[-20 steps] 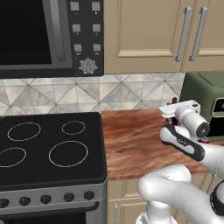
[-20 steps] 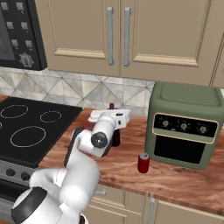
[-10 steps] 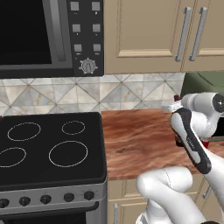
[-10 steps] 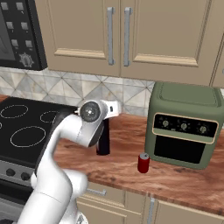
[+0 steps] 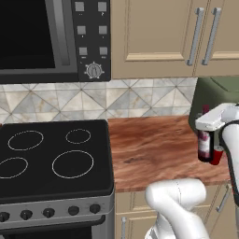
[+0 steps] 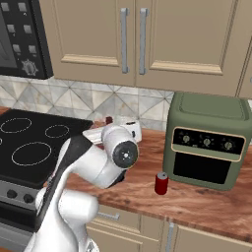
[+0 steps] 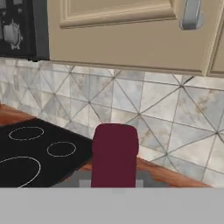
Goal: Move the drinks to the dining counter.
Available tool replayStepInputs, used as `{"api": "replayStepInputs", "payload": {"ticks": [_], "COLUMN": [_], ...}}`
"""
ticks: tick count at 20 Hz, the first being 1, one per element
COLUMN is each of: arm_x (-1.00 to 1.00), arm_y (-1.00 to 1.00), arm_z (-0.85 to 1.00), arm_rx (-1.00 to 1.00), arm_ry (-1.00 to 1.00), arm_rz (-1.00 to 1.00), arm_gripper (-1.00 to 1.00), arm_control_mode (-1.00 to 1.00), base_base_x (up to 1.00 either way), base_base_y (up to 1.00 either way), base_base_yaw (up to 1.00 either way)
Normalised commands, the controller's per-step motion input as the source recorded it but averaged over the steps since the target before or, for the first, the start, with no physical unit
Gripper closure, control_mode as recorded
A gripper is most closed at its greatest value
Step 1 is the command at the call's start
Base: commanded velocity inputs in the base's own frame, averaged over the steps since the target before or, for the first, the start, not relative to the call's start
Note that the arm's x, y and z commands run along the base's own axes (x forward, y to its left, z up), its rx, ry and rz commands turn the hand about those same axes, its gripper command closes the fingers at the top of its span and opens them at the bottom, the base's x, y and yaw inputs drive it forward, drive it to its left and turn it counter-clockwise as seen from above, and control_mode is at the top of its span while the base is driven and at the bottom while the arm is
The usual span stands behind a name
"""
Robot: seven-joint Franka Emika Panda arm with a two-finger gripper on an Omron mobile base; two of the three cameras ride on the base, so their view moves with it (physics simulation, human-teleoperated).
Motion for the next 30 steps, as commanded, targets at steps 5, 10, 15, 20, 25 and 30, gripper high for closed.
{"api": "replayStepInputs", "payload": {"ticks": [5, 10, 15, 20, 25, 30], "arm_x": [-0.46, -0.4, -0.57, -0.2, 0.0, 0.0], "arm_y": [0.17, 0.12, 0.23, 0.19, 0.0, 0.0], "arm_z": [0.11, 0.64, 0.36, 0.04, 0.0, 0.0], "arm_rx": [0.15, 0.01, -0.02, -0.02, 0.0, 0.0], "arm_ry": [-0.26, -0.02, 0.02, 0.01, 0.0, 0.0], "arm_rz": [0.39, 0.37, 0.32, 0.09, 0.0, 0.0], "arm_gripper": [1.0, 1.0, 1.0, 1.0, 1.0, 1.0], "arm_control_mode": [-1.0, -1.0, -1.0, -1.0, 1.0, 1.0], "base_base_x": [0.0, 0.0, 0.0, 0.0, 0.0, -0.39], "base_base_y": [0.0, 0.0, 0.0, 0.0, 0.0, 0.0], "base_base_yaw": [0.0, 0.0, 0.0, 0.0, 0.0, 0.05]}}
